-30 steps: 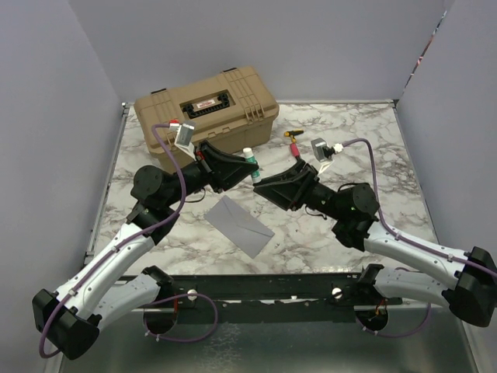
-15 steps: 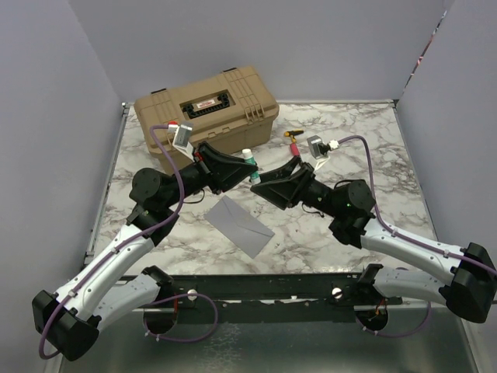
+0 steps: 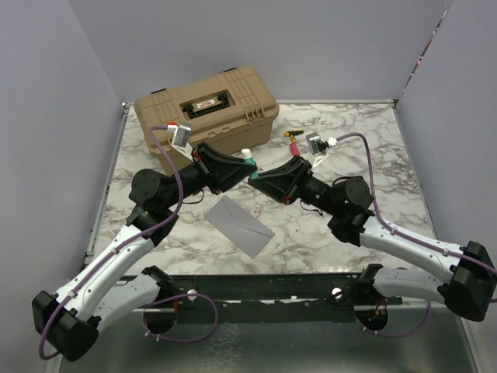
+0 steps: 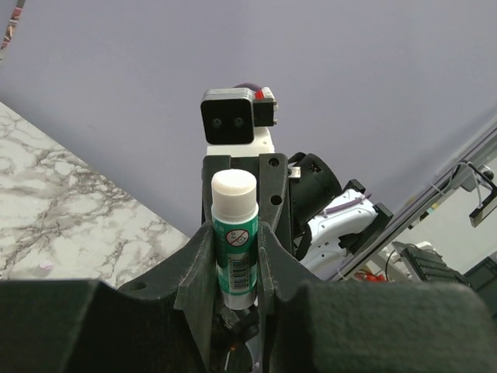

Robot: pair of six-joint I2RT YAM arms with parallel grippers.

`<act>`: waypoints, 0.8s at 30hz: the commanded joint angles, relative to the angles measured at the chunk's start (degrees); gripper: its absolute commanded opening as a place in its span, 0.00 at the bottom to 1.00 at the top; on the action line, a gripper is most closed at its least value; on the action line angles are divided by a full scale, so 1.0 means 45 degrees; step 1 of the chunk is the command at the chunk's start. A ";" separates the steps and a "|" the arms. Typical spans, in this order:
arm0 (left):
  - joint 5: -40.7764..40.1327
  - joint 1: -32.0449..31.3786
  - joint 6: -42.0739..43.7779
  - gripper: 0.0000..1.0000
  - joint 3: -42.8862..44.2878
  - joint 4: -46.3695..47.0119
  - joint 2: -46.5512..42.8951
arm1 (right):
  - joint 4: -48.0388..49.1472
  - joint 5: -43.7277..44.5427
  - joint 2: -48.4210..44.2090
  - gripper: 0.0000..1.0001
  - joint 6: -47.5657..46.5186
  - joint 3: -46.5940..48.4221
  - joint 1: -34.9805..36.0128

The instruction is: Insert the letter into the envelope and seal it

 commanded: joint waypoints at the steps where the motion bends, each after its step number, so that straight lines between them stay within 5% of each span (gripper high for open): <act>1: 0.0034 -0.0033 0.0007 0.00 -0.0255 0.0392 -0.0140 | -0.0867 0.0451 0.0129 0.17 -0.0838 0.0736 0.0018; 5: -0.0804 -0.0024 0.0033 0.00 -0.0427 0.0389 -0.0208 | -0.2629 0.0724 0.0199 0.01 -0.3041 0.1494 0.0020; 10: -0.2715 -0.0024 0.0231 0.00 -0.0646 -0.0040 -0.0233 | -0.5590 0.2004 0.0432 0.01 -0.9622 0.2299 0.0037; 16: -0.4483 -0.0024 0.0665 0.00 -0.0695 -0.0324 0.0033 | -0.5971 0.4442 0.1856 0.01 -1.6219 0.2843 0.0035; 24: -0.7190 -0.0024 0.0425 0.00 0.0002 -0.1028 0.0835 | -0.4090 0.7794 0.3585 0.01 -1.9829 0.3499 0.0296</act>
